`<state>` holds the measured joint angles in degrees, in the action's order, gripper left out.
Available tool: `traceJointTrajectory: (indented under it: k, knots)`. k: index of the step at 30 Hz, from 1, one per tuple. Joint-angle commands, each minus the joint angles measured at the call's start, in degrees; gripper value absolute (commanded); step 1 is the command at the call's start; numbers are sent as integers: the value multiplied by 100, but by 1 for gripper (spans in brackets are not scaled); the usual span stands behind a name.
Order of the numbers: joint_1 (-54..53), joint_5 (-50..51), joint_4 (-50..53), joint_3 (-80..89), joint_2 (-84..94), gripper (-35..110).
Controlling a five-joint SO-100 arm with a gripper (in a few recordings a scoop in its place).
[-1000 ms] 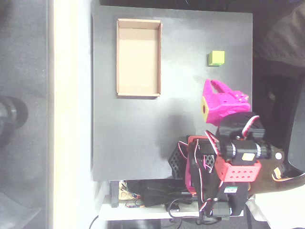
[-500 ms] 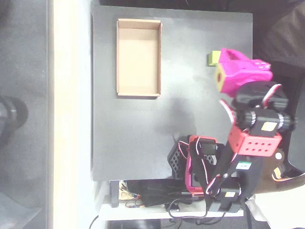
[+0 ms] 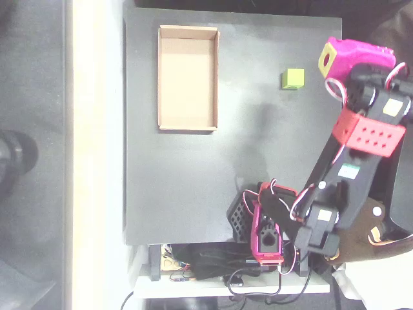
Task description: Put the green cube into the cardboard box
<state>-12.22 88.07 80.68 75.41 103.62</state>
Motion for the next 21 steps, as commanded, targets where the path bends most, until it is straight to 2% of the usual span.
traceJointTrajectory:
  k: [1,12,21]
  knots:
    - [-158,9,18,-422,-255,4]
    - [-149,9,26,-352,-1099,27]
    - [-79,9,26,-352,-2030,37]
